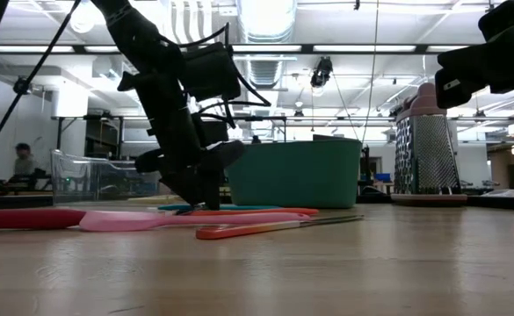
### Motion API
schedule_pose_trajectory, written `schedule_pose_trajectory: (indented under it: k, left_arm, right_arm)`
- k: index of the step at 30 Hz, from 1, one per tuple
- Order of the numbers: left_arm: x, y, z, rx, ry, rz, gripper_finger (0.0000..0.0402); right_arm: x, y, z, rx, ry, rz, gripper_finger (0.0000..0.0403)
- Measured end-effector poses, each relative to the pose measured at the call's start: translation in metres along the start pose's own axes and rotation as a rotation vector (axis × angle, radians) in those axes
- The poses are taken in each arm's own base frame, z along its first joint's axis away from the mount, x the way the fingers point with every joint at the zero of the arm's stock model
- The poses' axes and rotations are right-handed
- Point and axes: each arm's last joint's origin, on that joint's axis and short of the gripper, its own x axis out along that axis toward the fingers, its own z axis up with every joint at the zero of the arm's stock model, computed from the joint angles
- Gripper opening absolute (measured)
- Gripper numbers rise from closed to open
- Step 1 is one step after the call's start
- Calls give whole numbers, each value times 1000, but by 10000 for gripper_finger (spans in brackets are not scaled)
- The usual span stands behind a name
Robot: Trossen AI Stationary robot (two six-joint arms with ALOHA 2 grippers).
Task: Pick & Place Kitchen Items
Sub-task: Put the green table knife into the top transparent bin
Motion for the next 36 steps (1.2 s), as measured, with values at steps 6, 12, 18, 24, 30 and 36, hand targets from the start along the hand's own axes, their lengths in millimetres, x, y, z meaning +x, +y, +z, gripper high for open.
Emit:
schedule_pose_trajectory:
  k: [6,12,18,24,30,36]
  left_arm:
    - [0,1,1,19,4,-6,81]
    - [-3,-1,3,43,6,-27,35]
    - [-22,4,7,59,8,-46,33]
    - [-52,14,14,57,-9,-56,33]
    - [-87,24,24,94,-73,-101,33]
    - [-126,45,31,121,-200,-26,34]
  right_arm:
    - [0,0,0,0,0,0,8]
    - [0,0,0,0,0,0,8]
    - [0,0,0,0,0,0,8]
    - [0,0,0,0,0,0,8]
    - [0,0,0,0,0,0,8]
    - [0,0,0,0,0,1,8]
